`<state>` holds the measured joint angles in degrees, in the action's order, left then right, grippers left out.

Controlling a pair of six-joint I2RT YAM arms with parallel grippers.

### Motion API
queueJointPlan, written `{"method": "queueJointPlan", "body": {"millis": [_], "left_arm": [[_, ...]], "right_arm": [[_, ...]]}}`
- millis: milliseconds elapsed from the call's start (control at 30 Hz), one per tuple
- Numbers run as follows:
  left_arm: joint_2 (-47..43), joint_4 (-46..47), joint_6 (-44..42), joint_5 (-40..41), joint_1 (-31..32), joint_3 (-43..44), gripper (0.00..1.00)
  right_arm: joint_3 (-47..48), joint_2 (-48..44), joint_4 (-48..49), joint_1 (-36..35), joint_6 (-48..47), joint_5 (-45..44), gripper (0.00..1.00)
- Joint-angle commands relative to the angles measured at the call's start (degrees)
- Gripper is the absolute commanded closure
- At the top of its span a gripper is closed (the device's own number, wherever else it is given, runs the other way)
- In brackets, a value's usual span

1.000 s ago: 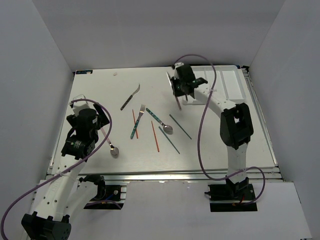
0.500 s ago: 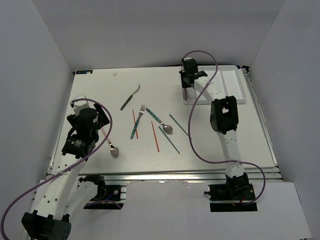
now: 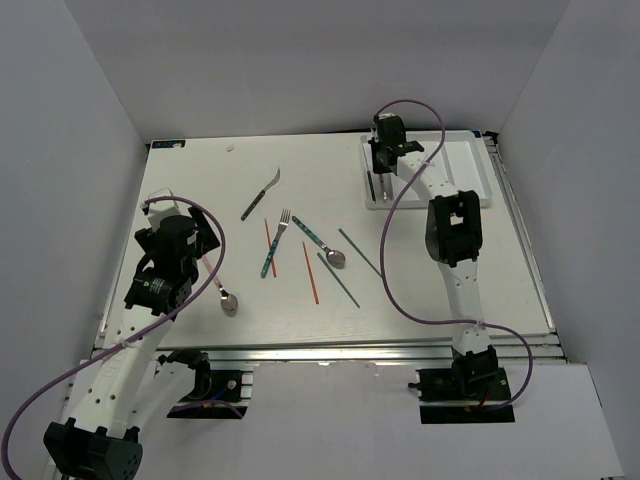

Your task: Sort the eating utensils into containers

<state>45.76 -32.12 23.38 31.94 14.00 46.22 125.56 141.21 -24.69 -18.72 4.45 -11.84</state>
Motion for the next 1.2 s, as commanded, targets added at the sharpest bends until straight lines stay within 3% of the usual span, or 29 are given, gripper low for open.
{"method": "queueJointPlan", "body": {"millis": [0,67,200,233,367,433,533,800,1000,1167], "left_arm": [[-0.1,0.4,-0.3,0.0,-0.2,0.2,0.02],[-0.1,0.4,-0.3,0.0,-0.3,0.2,0.02],[-0.1,0.5,-0.3,0.0,-0.3,0.2,0.02],[-0.1,0.4,-0.3,0.0,-0.2,0.2,0.02],[-0.1,0.3,-0.3,0.0,-0.3,0.3,0.02],[-0.1,0.3,-0.3,0.2,-0.3,0.3,0.02],[0.1,0.3,-0.3,0.5,-0.3,0.3,0.02],[-0.1,0.0,-0.1,0.8,-0.3,0.3,0.02],[-0.1,0.0,-0.1,0.7,-0.2,0.4,0.02],[-0.1,0.0,-0.1,0.3,-0.3,0.4,0.02]], "right_arm": [[-0.2,-2.4,1.9,0.4,-0.6,0.7,0.79],[-0.1,-3.0,1.7,0.3,-0.5,1.4,0.65],[0.0,-5.5,0.9,0.3,-0.3,2.9,0.50],[-0.1,-7.1,0.6,0.3,-0.2,3.7,0.41],[-2.5,-12.9,-1.0,-0.1,0.5,8.0,0.40],[-9.3,-18.4,1.2,-1.0,0.7,11.2,0.37],[-18.3,-23.8,3.8,-3.3,0.2,13.5,0.11],[-22.9,-23.4,-1.7,-16.2,-3.0,9.4,0.13],[-24.5,-19.8,-1.8,-21.7,-2.7,11.3,0.42],[-24.5,-16.9,-1.7,-25.1,-2.9,10.2,0.47]]}}
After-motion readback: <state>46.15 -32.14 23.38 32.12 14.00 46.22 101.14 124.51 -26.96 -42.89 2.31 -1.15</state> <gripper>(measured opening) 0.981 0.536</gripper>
